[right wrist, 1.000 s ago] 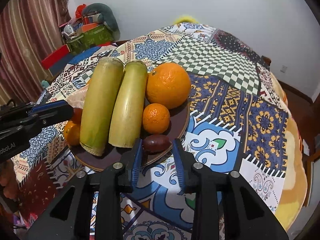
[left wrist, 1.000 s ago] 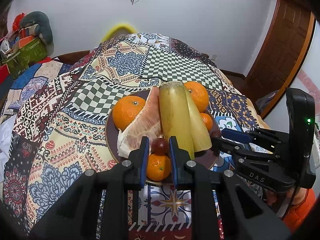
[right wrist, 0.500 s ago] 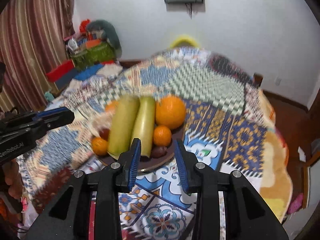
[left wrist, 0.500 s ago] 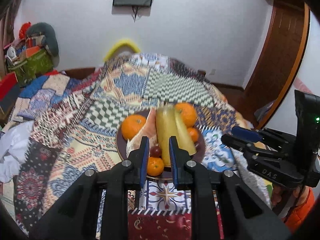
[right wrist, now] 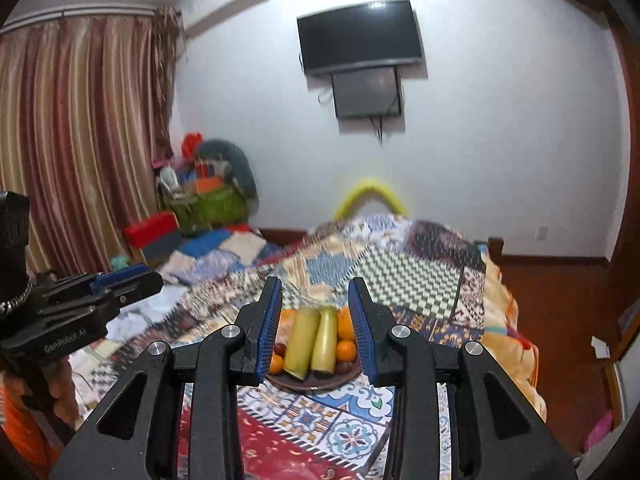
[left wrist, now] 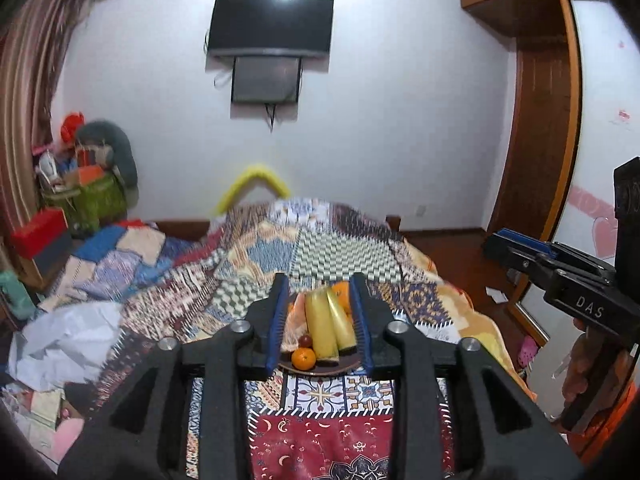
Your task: Organize fruits
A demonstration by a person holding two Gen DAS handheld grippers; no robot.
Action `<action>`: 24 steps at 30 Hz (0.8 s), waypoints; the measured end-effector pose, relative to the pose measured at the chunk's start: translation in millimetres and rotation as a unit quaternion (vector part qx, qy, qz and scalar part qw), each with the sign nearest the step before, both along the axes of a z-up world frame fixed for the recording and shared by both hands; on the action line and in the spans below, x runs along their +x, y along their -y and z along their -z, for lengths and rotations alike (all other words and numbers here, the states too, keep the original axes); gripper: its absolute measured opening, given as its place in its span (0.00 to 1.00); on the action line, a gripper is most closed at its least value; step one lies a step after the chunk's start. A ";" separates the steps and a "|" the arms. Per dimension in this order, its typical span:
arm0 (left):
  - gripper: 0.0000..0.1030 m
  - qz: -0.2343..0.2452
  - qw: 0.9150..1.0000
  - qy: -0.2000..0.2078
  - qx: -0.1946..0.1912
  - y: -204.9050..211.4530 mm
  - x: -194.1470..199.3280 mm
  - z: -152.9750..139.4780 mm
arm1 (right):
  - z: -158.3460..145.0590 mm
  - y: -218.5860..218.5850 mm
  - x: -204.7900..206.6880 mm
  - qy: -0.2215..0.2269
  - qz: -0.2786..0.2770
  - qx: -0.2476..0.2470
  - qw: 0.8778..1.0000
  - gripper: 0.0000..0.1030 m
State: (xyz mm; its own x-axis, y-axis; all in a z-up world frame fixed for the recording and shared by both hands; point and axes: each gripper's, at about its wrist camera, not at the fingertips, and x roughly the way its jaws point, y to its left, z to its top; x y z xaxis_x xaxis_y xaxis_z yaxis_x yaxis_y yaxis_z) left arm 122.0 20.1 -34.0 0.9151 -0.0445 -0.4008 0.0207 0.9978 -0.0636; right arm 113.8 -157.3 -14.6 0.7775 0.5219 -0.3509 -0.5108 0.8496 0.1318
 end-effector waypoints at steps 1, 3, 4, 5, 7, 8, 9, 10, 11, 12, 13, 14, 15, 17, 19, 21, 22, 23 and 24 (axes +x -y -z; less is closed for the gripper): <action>0.40 -0.002 1.000 0.012 0.004 2.7 -9.4 -6.4 | -4.5 1.0 -6.4 0.006 0.000 0.004 1.000 0.31; 0.45 -0.002 1.000 0.028 0.006 5.2 -20.9 -14.2 | -10.2 2.7 -16.1 0.017 -0.001 0.011 1.000 0.32; 0.46 -0.002 0.999 0.036 0.007 6.7 -27.7 -18.5 | -13.3 3.2 -20.7 0.022 -0.001 0.015 1.000 0.33; 0.47 -0.002 0.999 0.044 0.008 8.4 -34.1 -22.3 | -17.6 3.9 -28.1 0.030 -0.001 0.020 0.999 0.37; 0.55 -0.003 0.998 0.057 0.011 11.7 -45.3 -28.2 | -21.5 5.3 -34.8 0.040 0.000 0.025 0.999 0.43; 0.57 -0.004 0.998 0.064 0.014 13.3 -50.7 -30.9 | -23.6 5.4 -39.6 0.046 0.001 0.026 0.999 0.49; 0.61 -0.004 0.997 0.069 0.016 14.4 -55.6 -32.9 | -25.2 5.2 -43.6 0.054 0.005 0.027 0.998 0.53; 0.63 -0.005 0.997 0.075 0.017 15.7 -60.2 -34.8 | -25.5 5.0 -45.6 0.059 0.008 0.027 0.998 0.55; 0.64 -0.005 0.997 0.079 0.017 16.5 -64.2 -36.4 | -26.8 5.3 -49.4 0.066 0.012 0.026 0.997 0.60; 0.66 -0.005 0.996 0.083 0.016 16.9 -68.2 -37.8 | -27.4 5.3 -51.4 0.072 0.016 0.025 0.997 0.65; 0.67 -0.005 0.996 0.086 0.015 17.0 -70.8 -38.6 | -27.3 5.6 -52.8 0.076 0.022 0.026 0.997 0.67; 0.68 -0.005 0.996 0.089 0.014 17.0 -74.2 -39.5 | -27.7 5.6 -55.6 0.082 0.026 0.027 0.996 0.73; 0.71 -0.006 0.996 0.090 0.014 17.4 -76.7 -40.2 | -28.7 5.3 -58.6 0.085 0.028 0.028 0.996 0.78; 0.77 -0.007 0.996 0.092 0.016 17.6 -78.9 -40.2 | -28.3 4.9 -61.9 0.090 0.032 0.027 0.995 0.82; 0.87 -0.012 0.995 0.096 0.018 18.5 -82.1 -40.7 | -27.1 2.6 -63.6 0.093 0.037 0.021 0.995 0.84; 0.90 -0.015 0.995 0.099 0.017 18.5 -84.0 -40.6 | -27.6 2.1 -66.0 0.093 0.040 0.021 0.995 0.91; 0.91 -0.016 0.995 0.100 0.015 18.7 -85.7 -40.8 | -26.9 2.1 -64.6 0.093 0.045 0.024 0.994 0.95; 0.92 -0.016 0.995 0.100 0.014 18.6 -85.9 -40.8 | -27.5 2.8 -64.2 0.093 0.049 0.026 0.994 1.00; 0.94 -0.018 0.995 0.100 0.013 18.3 -85.7 -40.3 | -27.3 3.2 -62.4 0.094 0.055 0.029 0.994 1.00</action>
